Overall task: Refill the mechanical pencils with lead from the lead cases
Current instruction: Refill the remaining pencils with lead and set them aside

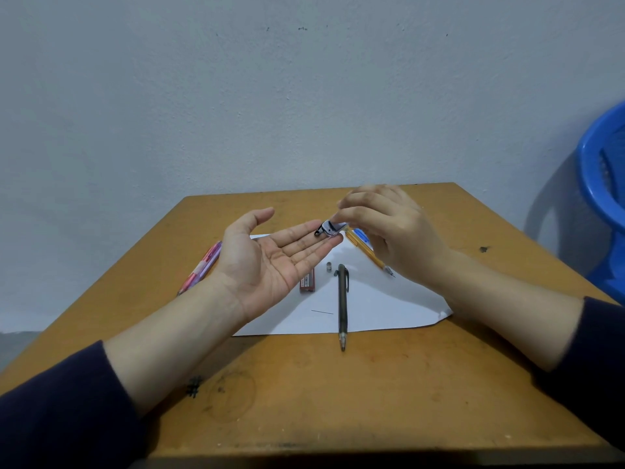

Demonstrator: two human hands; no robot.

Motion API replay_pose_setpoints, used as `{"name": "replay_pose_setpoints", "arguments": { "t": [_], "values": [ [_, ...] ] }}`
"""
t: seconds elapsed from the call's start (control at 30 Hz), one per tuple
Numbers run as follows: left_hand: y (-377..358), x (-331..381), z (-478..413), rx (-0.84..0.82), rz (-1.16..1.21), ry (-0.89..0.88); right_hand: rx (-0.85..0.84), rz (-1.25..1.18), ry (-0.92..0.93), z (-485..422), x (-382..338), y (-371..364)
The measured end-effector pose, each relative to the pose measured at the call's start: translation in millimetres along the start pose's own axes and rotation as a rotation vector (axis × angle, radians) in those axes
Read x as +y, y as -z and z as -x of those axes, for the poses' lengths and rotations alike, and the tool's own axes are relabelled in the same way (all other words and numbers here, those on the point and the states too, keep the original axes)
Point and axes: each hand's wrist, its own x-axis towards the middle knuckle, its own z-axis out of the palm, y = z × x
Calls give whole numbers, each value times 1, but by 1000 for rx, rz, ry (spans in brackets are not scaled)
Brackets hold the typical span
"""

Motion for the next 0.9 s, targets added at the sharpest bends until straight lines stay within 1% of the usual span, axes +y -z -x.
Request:
{"name": "replay_pose_setpoints", "arguments": {
  "t": [0.3, 0.4, 0.5, 0.63, 0.9],
  "values": [
    [0, 0, 0, 35, -43, 22, -5, -68, -55, 1, 0, -1],
    [-1, -1, 0, 81, -118, 38, 3, -83, -76, 1, 0, -1],
    [-4, -3, 1, 144, -242, 48, 7, -91, -85, 1, 0, -1],
    [-4, -6, 0, 193, -371, 27, 11, -98, -95, 0, 0, 1],
    [-1, -7, -3, 239, -444, -12, 8, -92, -94, 1, 0, 0]
  ]
}}
